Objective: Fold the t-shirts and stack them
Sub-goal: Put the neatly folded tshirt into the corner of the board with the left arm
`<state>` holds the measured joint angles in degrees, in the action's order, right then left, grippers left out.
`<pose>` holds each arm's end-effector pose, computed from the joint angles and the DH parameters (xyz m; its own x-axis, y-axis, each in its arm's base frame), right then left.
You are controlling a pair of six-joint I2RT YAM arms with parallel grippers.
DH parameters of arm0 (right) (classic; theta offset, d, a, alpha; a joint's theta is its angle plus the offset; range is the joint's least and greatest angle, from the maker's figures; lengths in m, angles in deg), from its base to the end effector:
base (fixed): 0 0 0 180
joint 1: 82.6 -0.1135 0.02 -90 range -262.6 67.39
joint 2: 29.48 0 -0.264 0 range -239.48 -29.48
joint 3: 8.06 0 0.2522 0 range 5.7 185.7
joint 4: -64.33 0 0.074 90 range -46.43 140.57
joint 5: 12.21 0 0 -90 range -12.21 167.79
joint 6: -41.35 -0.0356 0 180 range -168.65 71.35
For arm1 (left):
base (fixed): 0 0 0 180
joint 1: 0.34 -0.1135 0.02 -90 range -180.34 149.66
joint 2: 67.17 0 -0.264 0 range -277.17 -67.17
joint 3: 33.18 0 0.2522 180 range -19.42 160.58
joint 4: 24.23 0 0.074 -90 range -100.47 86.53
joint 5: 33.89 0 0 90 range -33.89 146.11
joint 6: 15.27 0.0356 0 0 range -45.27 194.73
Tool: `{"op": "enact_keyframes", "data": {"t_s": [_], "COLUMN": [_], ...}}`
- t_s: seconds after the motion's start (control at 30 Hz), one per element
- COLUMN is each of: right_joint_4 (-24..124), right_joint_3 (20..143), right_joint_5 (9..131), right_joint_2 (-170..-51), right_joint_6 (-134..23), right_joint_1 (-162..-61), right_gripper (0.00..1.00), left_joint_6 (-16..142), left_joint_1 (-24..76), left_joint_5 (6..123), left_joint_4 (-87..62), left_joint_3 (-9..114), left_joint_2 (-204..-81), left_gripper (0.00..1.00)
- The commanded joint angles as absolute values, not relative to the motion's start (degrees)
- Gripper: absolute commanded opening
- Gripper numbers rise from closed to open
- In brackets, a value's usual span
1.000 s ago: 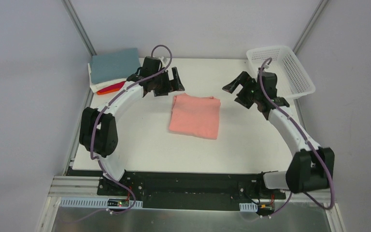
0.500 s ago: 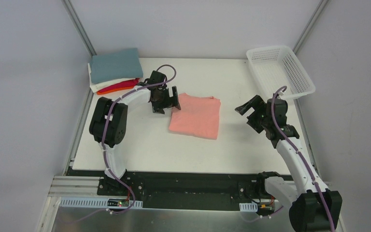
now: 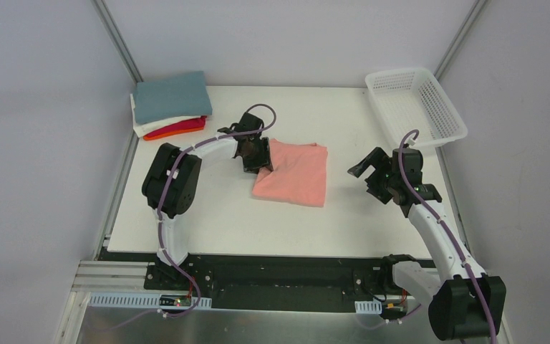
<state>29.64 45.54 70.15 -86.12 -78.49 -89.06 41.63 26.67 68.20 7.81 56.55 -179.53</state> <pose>0.2112 0.0287 0.2538 -0.6349 0.4244 -0.6456 0.1152 0.8783 0.4641 0.3674 -0.1956 0.1718 -0.9103 -0.1353 -0.3911 0.0655 0.8860 -0.4589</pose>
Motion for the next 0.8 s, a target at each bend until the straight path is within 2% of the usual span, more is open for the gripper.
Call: {"op": "enact_keyframes", "data": {"t_s": [0.0, 0.13, 0.2, 0.3, 0.53, 0.77], "right_joint_4": [28.9, 28.8, 28.8, 28.8, 28.8, 28.8], "right_joint_3": [47.2, 46.9, 46.8, 46.7, 46.2, 45.6], "right_joint_5": [71.4, 72.2, 72.5, 72.5, 72.9, 74.7], "right_joint_2": [-86.0, -85.8, -86.0, -86.0, -85.2, -84.5], "right_joint_6": [-77.2, -76.7, -76.5, -76.2, -75.0, -74.3], "right_joint_1": [-88.7, -88.7, -88.6, -88.6, -88.6, -88.5], "right_gripper": [1.0, 0.99, 1.0, 0.99, 1.0, 1.0], "left_joint_6": [39.6, 38.7, 39.0, 39.9, 47.6, 62.8], "left_joint_1": [29.0, 29.8, 29.9, 29.9, 29.8, 27.2], "left_joint_5": [59.5, 55.8, 53.9, 51.5, 37.3, 23.9], "left_joint_4": [11.0, 12.8, 14.0, 15.9, 21.2, 21.2], "left_joint_3": [54.8, 56.4, 57.7, 60.6, 70.7, 82.3], "left_joint_2": [-184.1, -186.1, -187.0, -188.3, -188.4, -189.3], "left_gripper": [0.46, 0.33, 0.23, 0.0, 0.0, 0.0]}}
